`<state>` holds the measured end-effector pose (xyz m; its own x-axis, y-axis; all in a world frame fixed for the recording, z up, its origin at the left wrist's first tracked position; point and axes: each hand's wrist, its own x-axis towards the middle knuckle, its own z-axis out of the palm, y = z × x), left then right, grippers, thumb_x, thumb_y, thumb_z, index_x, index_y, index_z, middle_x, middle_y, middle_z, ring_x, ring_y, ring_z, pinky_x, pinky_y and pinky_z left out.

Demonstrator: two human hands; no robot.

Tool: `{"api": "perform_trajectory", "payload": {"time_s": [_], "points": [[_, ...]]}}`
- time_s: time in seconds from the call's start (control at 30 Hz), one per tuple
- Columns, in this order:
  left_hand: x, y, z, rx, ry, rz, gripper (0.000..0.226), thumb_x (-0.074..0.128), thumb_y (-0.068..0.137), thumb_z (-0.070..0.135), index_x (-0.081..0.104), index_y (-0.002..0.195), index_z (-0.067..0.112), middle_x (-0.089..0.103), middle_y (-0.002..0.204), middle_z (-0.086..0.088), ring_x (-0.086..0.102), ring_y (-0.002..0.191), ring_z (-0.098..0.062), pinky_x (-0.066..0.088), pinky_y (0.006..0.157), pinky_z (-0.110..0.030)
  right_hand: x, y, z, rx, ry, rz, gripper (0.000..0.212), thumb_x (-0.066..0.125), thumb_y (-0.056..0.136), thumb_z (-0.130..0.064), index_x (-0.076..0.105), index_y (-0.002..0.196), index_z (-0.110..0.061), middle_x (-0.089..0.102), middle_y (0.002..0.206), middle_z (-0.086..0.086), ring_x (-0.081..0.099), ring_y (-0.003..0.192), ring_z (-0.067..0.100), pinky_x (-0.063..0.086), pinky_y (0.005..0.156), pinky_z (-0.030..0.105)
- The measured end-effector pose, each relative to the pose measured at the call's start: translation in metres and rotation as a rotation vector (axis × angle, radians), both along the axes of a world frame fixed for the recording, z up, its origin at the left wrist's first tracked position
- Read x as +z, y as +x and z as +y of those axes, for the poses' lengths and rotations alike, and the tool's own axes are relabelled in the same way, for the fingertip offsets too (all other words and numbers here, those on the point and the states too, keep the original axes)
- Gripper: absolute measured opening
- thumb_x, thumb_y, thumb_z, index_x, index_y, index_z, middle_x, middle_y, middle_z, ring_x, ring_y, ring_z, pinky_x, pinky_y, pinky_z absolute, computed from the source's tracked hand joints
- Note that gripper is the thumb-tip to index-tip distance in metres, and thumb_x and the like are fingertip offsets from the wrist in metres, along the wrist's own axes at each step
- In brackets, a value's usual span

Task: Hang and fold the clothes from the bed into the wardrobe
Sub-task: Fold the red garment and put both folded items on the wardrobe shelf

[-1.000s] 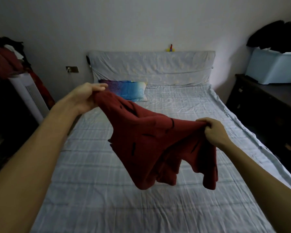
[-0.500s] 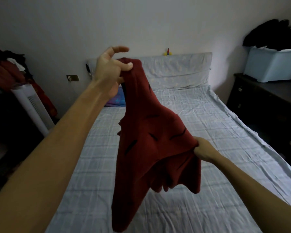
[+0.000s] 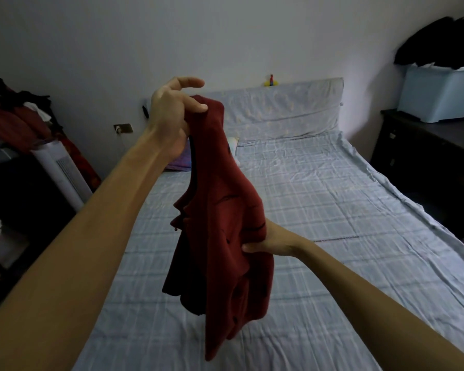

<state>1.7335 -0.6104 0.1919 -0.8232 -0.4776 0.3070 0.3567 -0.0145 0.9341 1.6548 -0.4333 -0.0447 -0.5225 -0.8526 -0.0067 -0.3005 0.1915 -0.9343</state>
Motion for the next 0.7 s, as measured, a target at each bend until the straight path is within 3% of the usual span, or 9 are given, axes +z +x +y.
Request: {"api": "perform_trajectory", "payload": {"time_s": [0.1,0.2,0.37,0.53,0.63,0.7], "points": [[0.004,0.012,-0.001,-0.035,0.006,-0.028,0.041,0.039,0.061,-0.014,0.059,0.088,0.01,0.049,0.064,-0.008,0.054,0.051,-0.019,0.046,0.053,-0.023,-0.01,-0.006,-0.011,0.032,0.116,0.047,0.08,0.086,0.065,-0.016,0.046,0.133,-0.026,0.061,0.123,-0.012,0.058,0.112,0.002,0.047,0.095,0.026],[0.008,0.024,-0.007,-0.057,0.04,-0.025,0.045,0.038,0.049,-0.002,0.058,0.089,0.009,0.045,0.051,-0.004,0.047,0.044,-0.016,0.042,0.049,-0.02,-0.014,-0.008,-0.022,0.088,0.211,0.099,0.077,0.087,0.062,-0.024,0.049,0.129,-0.033,0.062,0.12,-0.014,0.059,0.109,0.002,0.047,0.095,0.025],[0.006,0.033,-0.022,-0.005,0.097,-0.013,0.047,0.035,0.049,0.002,0.056,0.091,0.009,0.039,0.045,0.001,0.039,0.039,-0.013,0.036,0.044,-0.018,-0.027,-0.007,-0.028,0.042,0.298,0.062,0.046,0.085,0.065,-0.026,0.066,0.107,-0.028,0.069,0.101,-0.011,0.065,0.094,0.007,0.051,0.082,0.021],[-0.001,0.03,-0.049,0.318,-0.013,-0.081,0.039,0.046,0.044,0.004,0.062,0.078,0.015,0.049,0.063,-0.002,0.051,0.06,-0.014,0.04,0.051,-0.019,-0.038,-0.013,-0.01,-0.137,0.246,0.187,0.029,0.081,0.069,-0.032,0.069,0.093,-0.024,0.071,0.087,-0.009,0.065,0.079,0.003,0.047,0.065,0.013],[-0.01,0.026,-0.06,0.459,-0.121,-0.166,0.03,0.047,0.059,-0.003,0.063,0.071,0.019,0.058,0.072,-0.001,0.055,0.07,-0.012,0.043,0.059,-0.025,-0.037,-0.023,0.005,-0.198,0.257,0.269,0.015,0.071,0.08,-0.028,0.066,0.094,-0.024,0.07,0.086,-0.005,0.066,0.078,0.014,0.049,0.068,0.024],[-0.016,0.02,-0.069,0.516,-0.177,-0.214,0.029,0.048,0.067,-0.006,0.061,0.07,0.02,0.062,0.062,0.007,0.056,0.062,-0.001,0.047,0.062,-0.026,-0.033,-0.03,0.013,-0.21,0.29,0.402,0.017,0.067,0.085,-0.028,0.066,0.1,-0.022,0.069,0.089,-0.004,0.064,0.081,0.016,0.049,0.072,0.029]]}}
